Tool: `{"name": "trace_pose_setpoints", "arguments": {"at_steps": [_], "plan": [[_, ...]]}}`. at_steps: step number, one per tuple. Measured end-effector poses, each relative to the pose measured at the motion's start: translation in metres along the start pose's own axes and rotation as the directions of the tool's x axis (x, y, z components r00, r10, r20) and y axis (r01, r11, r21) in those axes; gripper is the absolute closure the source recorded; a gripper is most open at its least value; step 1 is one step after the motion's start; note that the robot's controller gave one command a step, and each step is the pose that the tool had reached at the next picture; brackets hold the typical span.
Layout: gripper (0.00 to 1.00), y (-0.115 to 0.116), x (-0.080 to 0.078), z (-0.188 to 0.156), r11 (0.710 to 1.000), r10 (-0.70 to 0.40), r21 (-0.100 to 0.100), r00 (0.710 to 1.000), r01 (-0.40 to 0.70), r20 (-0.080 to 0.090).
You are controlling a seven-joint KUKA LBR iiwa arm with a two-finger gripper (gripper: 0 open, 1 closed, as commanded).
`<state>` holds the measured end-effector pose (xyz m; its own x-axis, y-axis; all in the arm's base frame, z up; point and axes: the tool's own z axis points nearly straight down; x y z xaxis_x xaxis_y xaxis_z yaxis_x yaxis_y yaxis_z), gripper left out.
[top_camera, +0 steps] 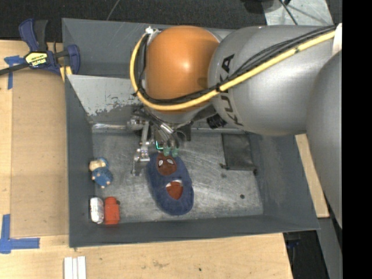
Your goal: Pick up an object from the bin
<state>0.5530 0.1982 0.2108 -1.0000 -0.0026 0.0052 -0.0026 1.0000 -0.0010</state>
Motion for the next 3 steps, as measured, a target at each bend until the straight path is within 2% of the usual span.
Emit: {"name": "trace_pose_setpoints", "arguments": {"at_steps": [1, 2, 3], "plan": [[0.0, -0.073, -0.025, 0.104, 0.998, -0.063, 0.003, 0.998, 0.063, -0.001], [0.0, -0.138, -0.006, 0.133, 0.999, -0.048, -0.015, 0.999, 0.048, 0.023], [1.0, -0.136, -0.005, 0.131, 0.998, -0.058, -0.011, 0.998, 0.058, 0.013]]}}
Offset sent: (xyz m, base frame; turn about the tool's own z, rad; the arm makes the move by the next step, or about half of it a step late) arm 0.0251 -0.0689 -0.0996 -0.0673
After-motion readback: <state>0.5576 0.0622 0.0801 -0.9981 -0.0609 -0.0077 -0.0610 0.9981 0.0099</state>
